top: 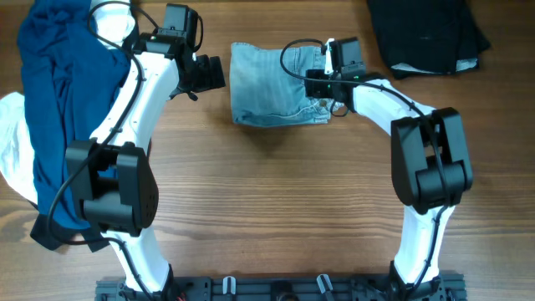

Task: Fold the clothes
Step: 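Grasp the folded shorts bundle with the right gripper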

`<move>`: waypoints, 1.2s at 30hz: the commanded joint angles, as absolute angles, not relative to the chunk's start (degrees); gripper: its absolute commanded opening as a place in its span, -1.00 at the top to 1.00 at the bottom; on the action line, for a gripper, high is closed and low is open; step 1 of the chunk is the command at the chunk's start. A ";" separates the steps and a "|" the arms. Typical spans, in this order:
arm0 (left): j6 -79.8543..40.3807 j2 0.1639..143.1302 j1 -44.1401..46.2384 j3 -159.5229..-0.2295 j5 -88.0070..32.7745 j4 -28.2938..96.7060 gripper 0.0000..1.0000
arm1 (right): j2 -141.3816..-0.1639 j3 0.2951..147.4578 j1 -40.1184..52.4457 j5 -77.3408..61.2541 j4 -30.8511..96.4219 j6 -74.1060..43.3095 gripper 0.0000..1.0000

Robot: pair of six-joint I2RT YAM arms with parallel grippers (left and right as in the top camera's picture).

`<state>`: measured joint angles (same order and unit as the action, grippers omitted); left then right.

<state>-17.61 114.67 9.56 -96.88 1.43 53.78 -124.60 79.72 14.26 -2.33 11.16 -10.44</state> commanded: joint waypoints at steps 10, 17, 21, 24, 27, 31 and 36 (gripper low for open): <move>-16.69 113.25 9.17 -97.82 0.71 53.43 -0.99 | -135.24 75.11 14.85 -15.92 14.79 -12.64 0.91; -16.71 113.25 9.21 -97.82 0.69 53.63 -0.99 | -134.54 77.47 11.11 -28.34 16.49 -13.61 0.91; -16.71 113.25 9.26 -97.82 0.69 53.63 -0.99 | -131.81 78.83 7.49 -37.56 17.15 -13.50 0.91; -16.71 113.25 9.26 -97.82 0.69 53.63 -1.00 | -127.74 79.09 4.89 -44.31 16.71 -13.61 0.91; -16.71 113.25 9.26 -97.82 0.69 53.60 -1.00 | -122.56 79.09 3.40 -47.24 16.99 -13.67 0.91; -16.71 113.25 9.26 -97.82 0.69 53.60 -0.99 | -114.89 79.09 3.03 -47.88 17.56 -15.18 0.91; -16.71 113.25 9.26 -97.82 0.69 53.65 -1.00 | -106.63 79.09 3.03 -46.48 16.64 -20.10 0.92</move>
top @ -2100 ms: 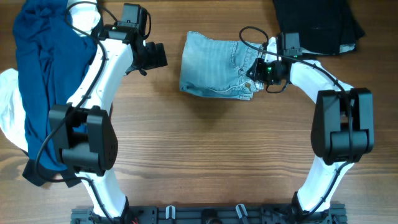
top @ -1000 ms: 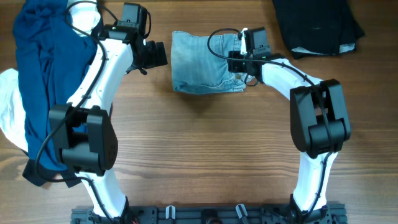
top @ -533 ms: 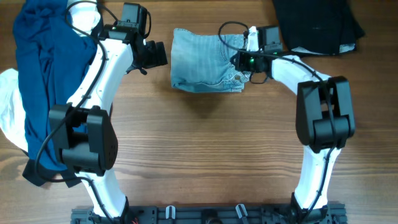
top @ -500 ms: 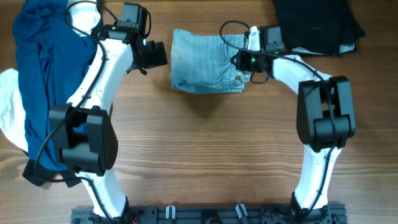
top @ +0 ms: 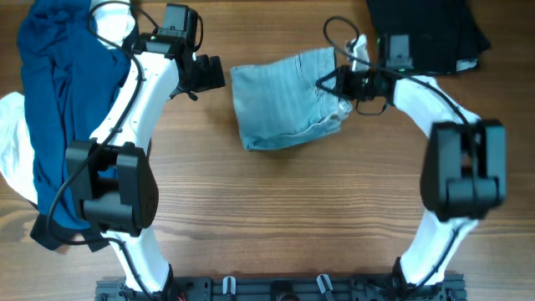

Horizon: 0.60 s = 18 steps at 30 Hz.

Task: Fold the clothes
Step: 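Grasp the folded shorts bundle with the right gripper, then lift and carry the shorts to the black stack at top right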

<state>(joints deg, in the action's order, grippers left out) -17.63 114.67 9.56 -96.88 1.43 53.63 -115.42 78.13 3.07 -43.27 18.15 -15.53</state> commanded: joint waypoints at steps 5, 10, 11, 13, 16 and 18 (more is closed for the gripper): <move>-16.71 113.25 9.26 -97.82 0.69 53.63 -1.00 | -100.20 79.09 3.03 -42.22 14.06 -26.22 0.91; -16.71 113.25 9.26 -97.82 0.69 53.63 -0.99 | -96.38 79.09 2.68 -36.84 7.16 -35.27 0.91; -16.71 113.25 9.26 -97.82 0.69 53.63 -0.99 | -96.03 79.09 2.24 -35.73 5.17 -38.02 0.91; -16.71 113.25 9.26 -97.82 0.71 53.65 -0.99 | -95.66 79.09 1.30 -33.58 1.58 -42.98 0.92; -16.69 113.25 9.26 -97.82 0.71 53.65 -0.99 | -95.66 79.09 -0.93 -28.21 -4.14 -53.32 0.91; -16.69 113.25 9.26 -97.82 0.71 53.65 -0.99 | -95.66 79.09 -2.04 -24.01 -5.45 -57.67 0.91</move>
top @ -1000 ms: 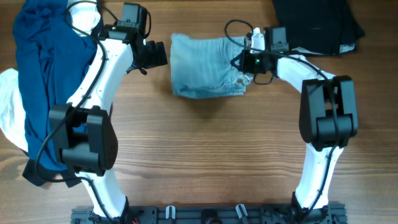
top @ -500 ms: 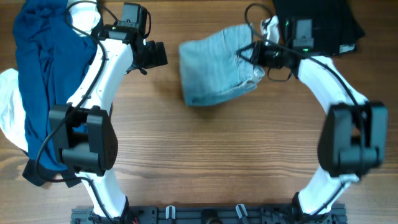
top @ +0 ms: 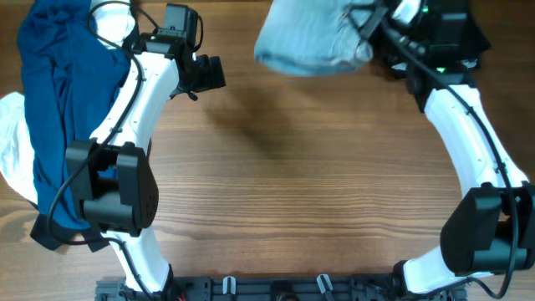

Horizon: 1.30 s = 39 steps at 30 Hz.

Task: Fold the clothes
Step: 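Lift and carry the shorts to the black stack at top right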

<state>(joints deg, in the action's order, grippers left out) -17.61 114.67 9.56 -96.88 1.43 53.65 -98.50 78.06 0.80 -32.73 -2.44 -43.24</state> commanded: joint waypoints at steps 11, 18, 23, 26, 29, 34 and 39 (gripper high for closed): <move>-16.69 113.25 9.26 -97.82 0.75 53.15 -0.99 | -96.18 79.07 -6.76 10.74 -6.44 -74.46 0.91; -16.69 113.25 9.26 -97.82 0.73 52.77 -1.00 | -100.60 79.07 -8.99 10.96 -11.25 -74.98 0.91; -16.69 113.25 9.26 -97.82 0.73 52.80 -0.99 | -105.47 79.07 -10.79 8.75 -18.00 -74.26 0.91; -16.69 113.25 9.26 -97.82 0.73 52.77 -1.00 | -108.05 79.07 -11.49 7.53 -21.43 -73.49 0.91; -16.69 113.25 9.26 -97.82 0.73 52.75 -0.99 | -111.09 79.07 -12.08 7.64 -24.71 -72.97 0.91; -16.69 113.25 9.26 -97.82 0.73 51.86 -0.99 | -117.62 79.07 -12.14 4.67 -30.81 -70.61 0.91; -16.71 113.25 9.26 -97.82 0.73 50.96 -1.00 | -120.44 79.07 -12.14 3.36 -25.65 -70.22 0.91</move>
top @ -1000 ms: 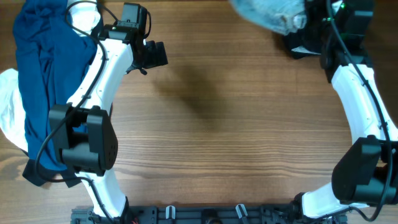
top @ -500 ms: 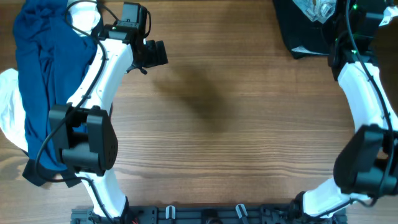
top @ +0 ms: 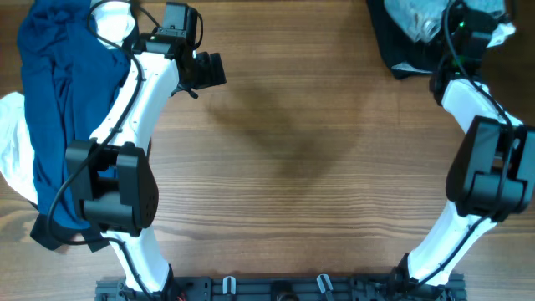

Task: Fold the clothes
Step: 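Lift and carry the shorts to the black stack at top right, then lower the shorts onto the black stack and press them flat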

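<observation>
The folded light-blue denim garment (top: 412,17) hangs bunched at the table's far right corner, over the stack of black clothes (top: 399,52). My right gripper (top: 445,23) is at its right edge and looks shut on it, though the fingers are mostly hidden by the wrist. My left gripper (top: 209,70) hovers over bare wood at the far left-centre, fingers apart and holding nothing. A heap of dark blue clothing (top: 46,75) lies at the far left.
A white garment (top: 12,146) pokes out from under the blue heap at the left edge. A dark piece (top: 46,234) lies at the heap's near end. The brown wooden table (top: 284,184) spans the middle. The arm bases stand at the near edge.
My right gripper has carried the denim garment from above the table's far centre to the far right corner, over the black stack. The left arm has not moved.
The folded denim lay at the far centre with my right gripper at its right edge. Then the garment was pulled rightward and skewed, then held up off the table. Now it hangs over the black stack at the far right. The left arm stayed still throughout.
</observation>
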`<move>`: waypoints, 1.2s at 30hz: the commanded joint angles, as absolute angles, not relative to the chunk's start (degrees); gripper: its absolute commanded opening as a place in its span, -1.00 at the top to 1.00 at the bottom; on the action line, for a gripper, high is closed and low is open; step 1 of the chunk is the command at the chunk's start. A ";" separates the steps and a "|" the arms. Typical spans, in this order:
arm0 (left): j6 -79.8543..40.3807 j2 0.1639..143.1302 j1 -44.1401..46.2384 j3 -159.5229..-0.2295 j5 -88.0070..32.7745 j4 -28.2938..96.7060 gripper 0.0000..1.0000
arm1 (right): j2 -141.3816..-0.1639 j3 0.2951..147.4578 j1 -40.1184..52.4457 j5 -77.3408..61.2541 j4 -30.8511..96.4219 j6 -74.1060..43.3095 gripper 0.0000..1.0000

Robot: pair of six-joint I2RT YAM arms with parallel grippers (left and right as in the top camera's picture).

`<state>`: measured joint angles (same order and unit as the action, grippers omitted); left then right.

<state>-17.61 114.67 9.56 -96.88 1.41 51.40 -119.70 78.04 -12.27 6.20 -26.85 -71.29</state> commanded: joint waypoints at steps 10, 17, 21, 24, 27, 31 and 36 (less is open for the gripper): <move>-16.71 113.25 9.26 -97.82 0.71 50.83 -1.00 | -120.11 79.07 -13.17 -3.18 -20.75 -65.98 -0.05; -16.71 113.25 9.26 -97.82 0.71 50.78 -1.00 | -116.99 79.07 -15.31 -12.38 -18.35 -65.67 -0.99; -16.73 113.25 9.26 -97.82 0.71 50.76 -1.00 | -111.33 79.07 -15.51 -12.49 -15.49 -61.04 -0.99; -16.71 113.25 9.26 -97.82 0.71 50.59 -1.00 | -105.43 79.07 -15.51 -12.23 -9.06 -56.45 -1.00; -16.69 113.25 9.26 -97.82 0.71 50.57 -0.99 | -99.83 79.07 -15.51 -11.11 2.94 -51.16 -0.99; -16.71 113.25 9.26 -97.82 0.71 50.52 -1.00 | -94.32 79.07 -15.51 -5.37 19.25 -41.67 -0.99; -16.71 113.25 9.26 -97.82 0.71 50.11 -0.99 | -93.82 79.02 -15.40 -4.49 23.20 -29.50 -1.00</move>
